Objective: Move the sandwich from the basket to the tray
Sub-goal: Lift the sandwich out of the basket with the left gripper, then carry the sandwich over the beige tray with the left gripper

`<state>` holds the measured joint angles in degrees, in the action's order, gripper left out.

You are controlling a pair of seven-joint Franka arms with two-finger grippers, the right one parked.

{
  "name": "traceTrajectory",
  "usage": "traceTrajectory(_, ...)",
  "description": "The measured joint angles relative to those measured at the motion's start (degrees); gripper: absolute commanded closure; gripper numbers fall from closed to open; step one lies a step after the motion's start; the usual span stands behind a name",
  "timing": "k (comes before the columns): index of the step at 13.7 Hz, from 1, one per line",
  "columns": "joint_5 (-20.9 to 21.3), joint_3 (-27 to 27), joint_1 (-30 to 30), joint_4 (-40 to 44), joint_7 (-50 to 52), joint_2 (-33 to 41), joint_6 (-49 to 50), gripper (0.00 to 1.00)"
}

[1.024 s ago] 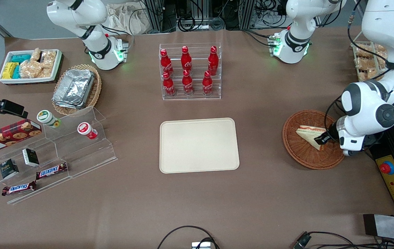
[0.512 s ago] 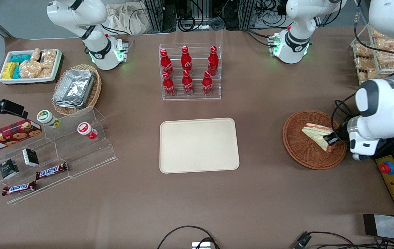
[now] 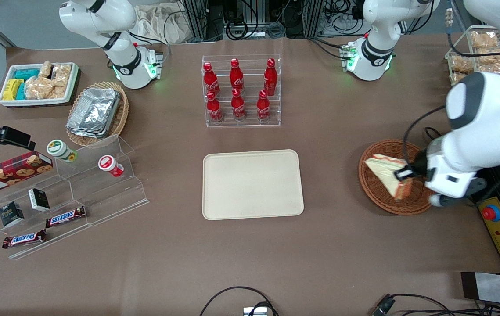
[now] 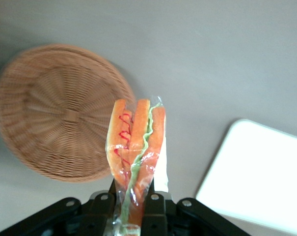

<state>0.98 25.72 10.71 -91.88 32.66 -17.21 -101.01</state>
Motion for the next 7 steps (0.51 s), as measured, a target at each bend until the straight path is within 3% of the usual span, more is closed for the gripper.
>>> traceTrajectory(3, 5.8, 9.7, -1.1, 0.5, 0.9, -6.3, -0.1, 1.0)
traceTrajectory(7, 7.3, 11.6, -9.2, 1.1, 2.4, -15.4, -0.6, 1.0)
